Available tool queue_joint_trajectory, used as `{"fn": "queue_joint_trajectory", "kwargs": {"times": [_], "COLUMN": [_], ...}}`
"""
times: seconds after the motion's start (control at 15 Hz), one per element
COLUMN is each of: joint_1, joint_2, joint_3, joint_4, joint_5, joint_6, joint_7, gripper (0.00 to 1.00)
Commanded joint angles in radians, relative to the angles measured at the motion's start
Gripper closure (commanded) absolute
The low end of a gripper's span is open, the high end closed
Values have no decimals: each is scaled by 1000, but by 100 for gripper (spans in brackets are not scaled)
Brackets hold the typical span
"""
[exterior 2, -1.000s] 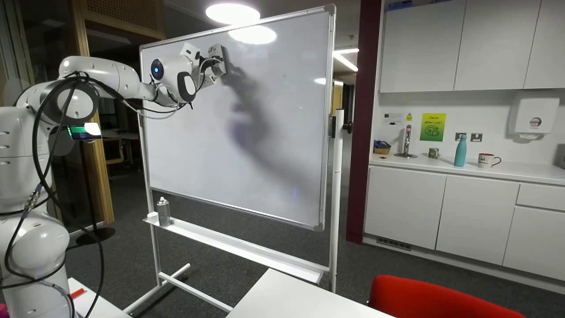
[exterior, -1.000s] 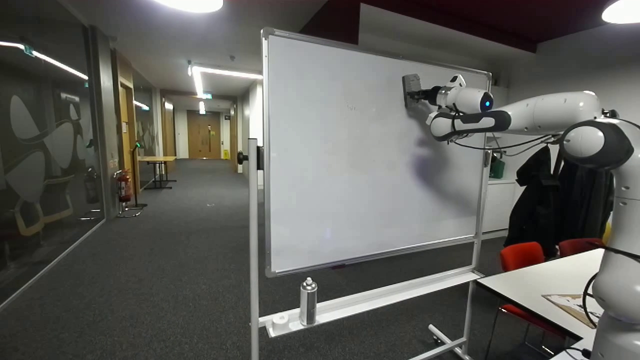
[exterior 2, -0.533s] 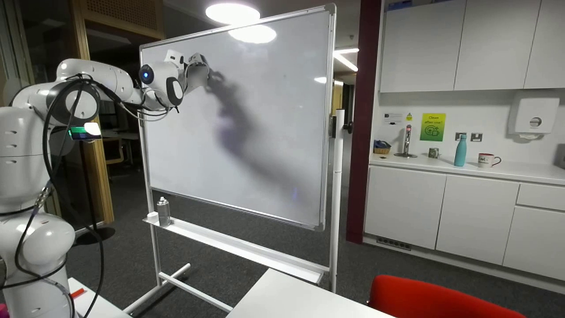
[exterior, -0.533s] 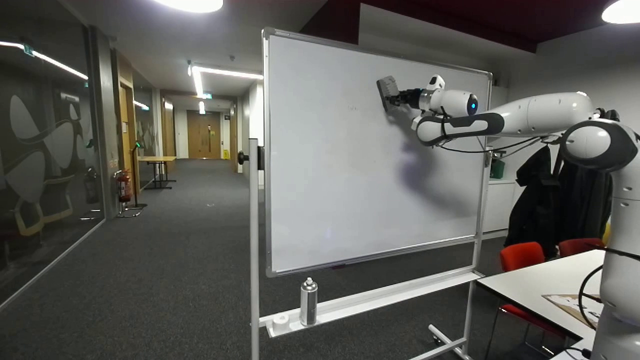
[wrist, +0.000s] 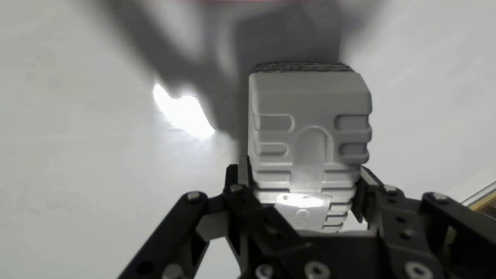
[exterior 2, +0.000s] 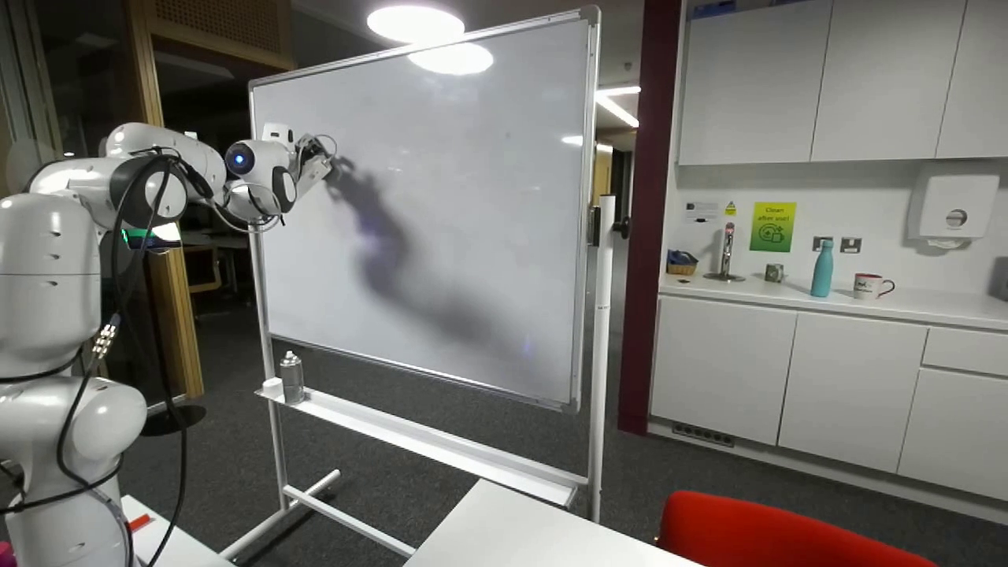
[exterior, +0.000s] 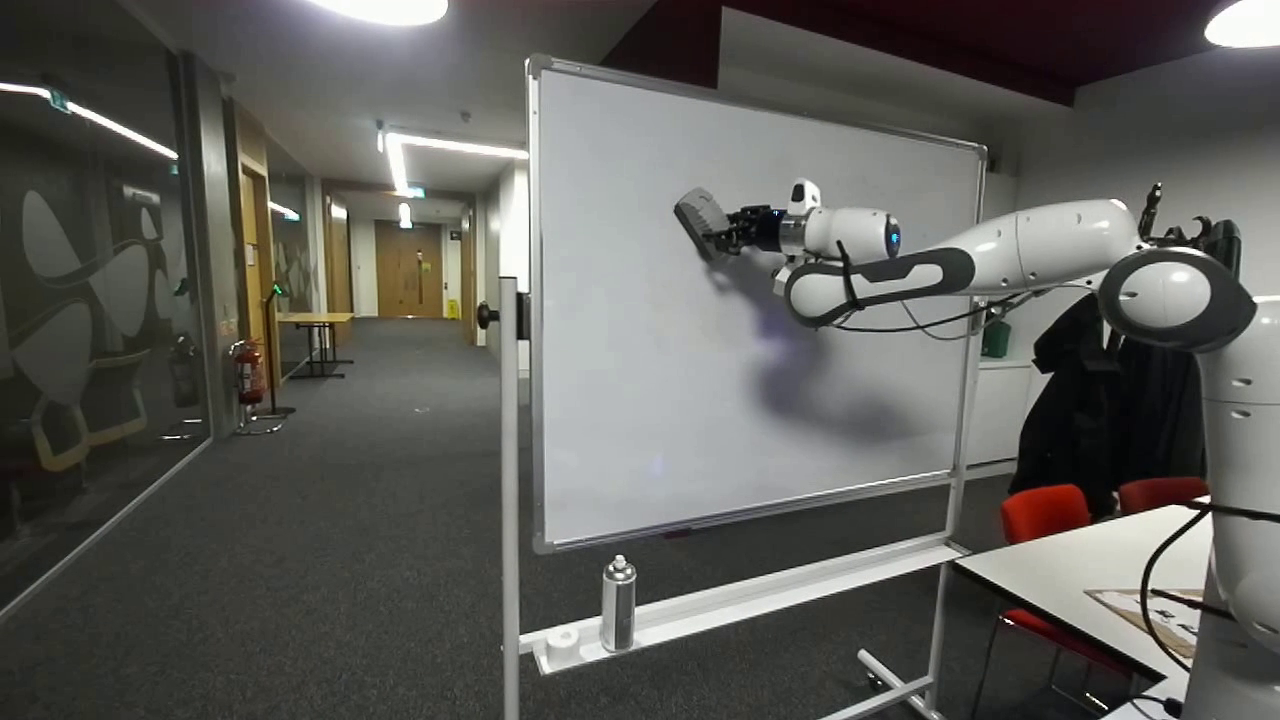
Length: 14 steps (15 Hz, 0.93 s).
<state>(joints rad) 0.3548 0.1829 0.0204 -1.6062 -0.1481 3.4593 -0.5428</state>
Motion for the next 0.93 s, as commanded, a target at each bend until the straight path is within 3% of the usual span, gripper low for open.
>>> {"fn": "queue_joint_trajectory", "kwargs": {"times": [0.0,0.27,0.47,0.67,0.87], "joint_1": [103,199,299,417,569], "joint_2": [43,62,31,-3,-31], "joint_3": [-62,-134,-217,-308,-439], "joint_4": [7,-16,-96,-160,-224], "joint_5": [54,103,192,289,428], "joint_6": [0,0,0,0,0], "joint_7": [-106,-160,-197,-254,-338], "gripper": [65,65,65,65,65]}}
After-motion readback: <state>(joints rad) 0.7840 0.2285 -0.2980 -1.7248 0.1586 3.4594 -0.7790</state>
